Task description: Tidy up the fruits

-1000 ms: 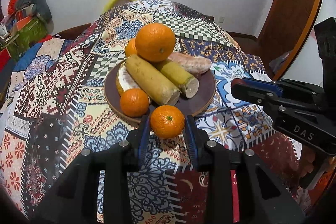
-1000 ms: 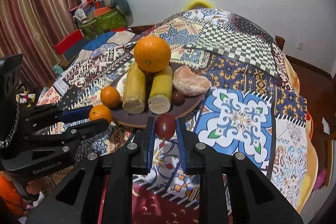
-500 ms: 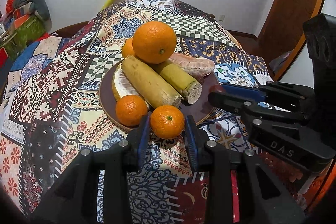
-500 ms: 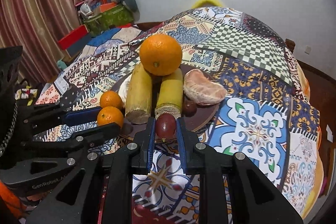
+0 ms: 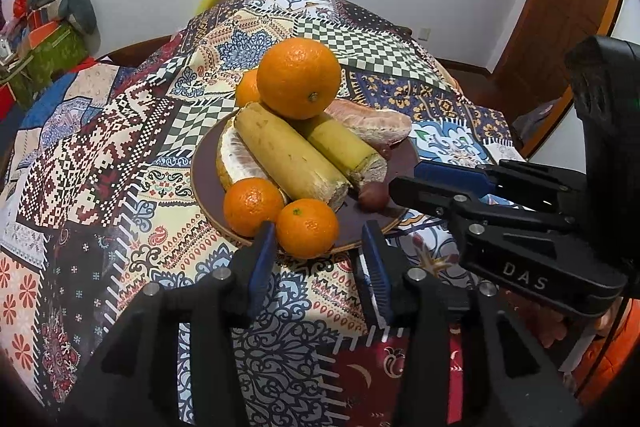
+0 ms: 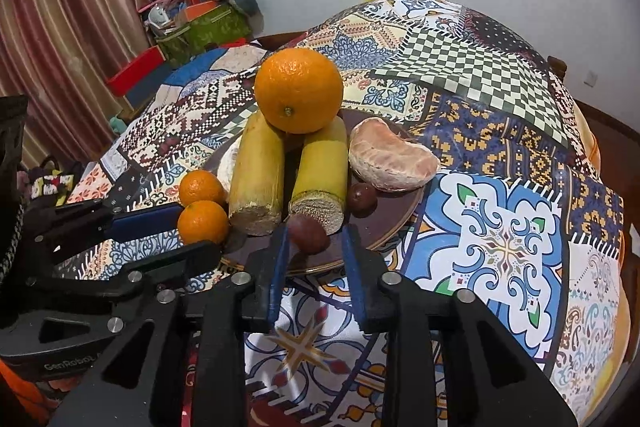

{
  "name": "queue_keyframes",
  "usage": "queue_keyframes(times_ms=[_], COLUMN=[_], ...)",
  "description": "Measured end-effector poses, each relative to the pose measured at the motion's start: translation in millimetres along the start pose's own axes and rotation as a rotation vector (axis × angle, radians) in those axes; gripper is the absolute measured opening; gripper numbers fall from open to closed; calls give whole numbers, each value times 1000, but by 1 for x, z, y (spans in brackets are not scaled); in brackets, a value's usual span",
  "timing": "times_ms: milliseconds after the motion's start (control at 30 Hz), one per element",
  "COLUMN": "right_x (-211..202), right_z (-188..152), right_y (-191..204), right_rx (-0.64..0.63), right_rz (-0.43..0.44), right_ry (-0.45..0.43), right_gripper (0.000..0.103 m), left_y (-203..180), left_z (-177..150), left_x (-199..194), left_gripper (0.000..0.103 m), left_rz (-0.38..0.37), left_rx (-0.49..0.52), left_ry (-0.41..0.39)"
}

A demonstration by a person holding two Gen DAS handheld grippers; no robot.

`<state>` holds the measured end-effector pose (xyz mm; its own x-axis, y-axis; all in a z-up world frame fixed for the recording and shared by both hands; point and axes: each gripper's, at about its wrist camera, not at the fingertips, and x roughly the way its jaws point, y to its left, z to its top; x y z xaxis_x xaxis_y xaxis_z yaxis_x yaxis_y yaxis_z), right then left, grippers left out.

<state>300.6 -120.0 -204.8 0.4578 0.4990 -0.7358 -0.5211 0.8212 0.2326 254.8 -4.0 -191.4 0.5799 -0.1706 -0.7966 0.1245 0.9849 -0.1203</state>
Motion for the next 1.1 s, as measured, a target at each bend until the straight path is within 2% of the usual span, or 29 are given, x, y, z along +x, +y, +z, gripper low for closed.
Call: queue_keyframes(times_ms=[133,333,633,900,967,1033,1100], right_x=[-10,-41,-124,-202,-217,-228,-241], right_z=[1,6,15,7,3,-1,-6], right_y=[2,5,31,68,77,82,88], right_rx=[-9,-5,-30,-77,-88,-92,-93], right_rz=[-15,-38,-68,-75,-83,-88,-97], right_ry=[-20,-86,-275,-471,-513,-548,-594], right_gripper=[25,25,25,25,27,38,45], left_y=[-1,-1,-13,-37,-42,-45,-49], left_z=[1,4,9,0,-4,-8,-13], left_x=[-11,-47,-142,-224,-238,-251,-263], left_gripper=[44,44,44,44,44,45,54], left_rz=[3,15,50,94,101,108,111], left_rx=[2,-7,5,42,46,49,48], left_ry=[-21,-95,-319,-522,-560,-594,-626])
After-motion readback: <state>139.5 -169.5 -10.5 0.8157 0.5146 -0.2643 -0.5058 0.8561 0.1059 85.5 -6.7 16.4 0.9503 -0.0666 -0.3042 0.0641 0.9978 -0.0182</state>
